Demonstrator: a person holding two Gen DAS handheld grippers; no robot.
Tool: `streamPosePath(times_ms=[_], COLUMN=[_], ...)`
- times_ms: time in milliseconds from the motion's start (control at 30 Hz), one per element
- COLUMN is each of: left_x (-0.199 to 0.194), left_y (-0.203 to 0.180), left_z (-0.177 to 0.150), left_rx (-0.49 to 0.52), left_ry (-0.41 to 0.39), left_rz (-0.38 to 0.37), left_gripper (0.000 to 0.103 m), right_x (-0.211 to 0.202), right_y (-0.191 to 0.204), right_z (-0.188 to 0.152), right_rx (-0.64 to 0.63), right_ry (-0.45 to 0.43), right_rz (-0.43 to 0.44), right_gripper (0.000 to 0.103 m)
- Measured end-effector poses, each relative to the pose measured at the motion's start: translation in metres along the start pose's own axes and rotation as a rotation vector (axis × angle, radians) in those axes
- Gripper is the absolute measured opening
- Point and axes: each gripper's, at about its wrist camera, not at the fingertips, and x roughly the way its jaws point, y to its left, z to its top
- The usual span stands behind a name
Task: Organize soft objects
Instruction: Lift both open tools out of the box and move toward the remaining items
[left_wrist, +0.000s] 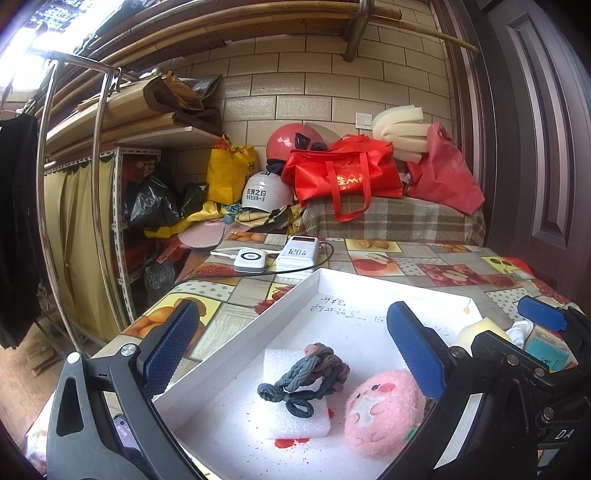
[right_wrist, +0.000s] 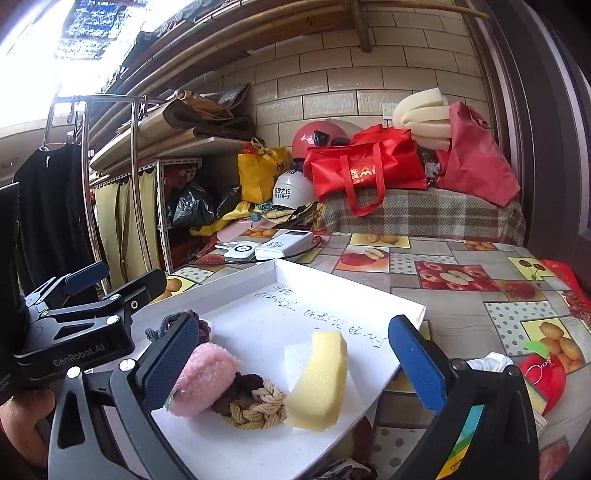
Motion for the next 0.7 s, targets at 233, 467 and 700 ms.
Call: streamPosePath(times_ms=[233,467,700], left_x=[-0.004,-0.011,-0.016], left_y=[-0.001,-0.004,-0.009], left_z=[-0.001,-0.003,-0.005], left_rx=[0.003,0.004,0.017], left_ry=[-0.006,0.0,0.001], left_rz=[-0.007,-0.031,-0.038], left_gripper=[0.103,0.103,0.103], right_x=[-0.004,-0.016,-0.033], right_y=[-0.002,-0.006,-0.011], right_z=[-0.002,-0.006,-0.011], right_rx=[0.006,0.008,0.006], right_ry=[-0.004,-0.002,0.003], right_rz=[-0.021,-0.016,-0.032], right_gripper=[0.103,0.103,0.103])
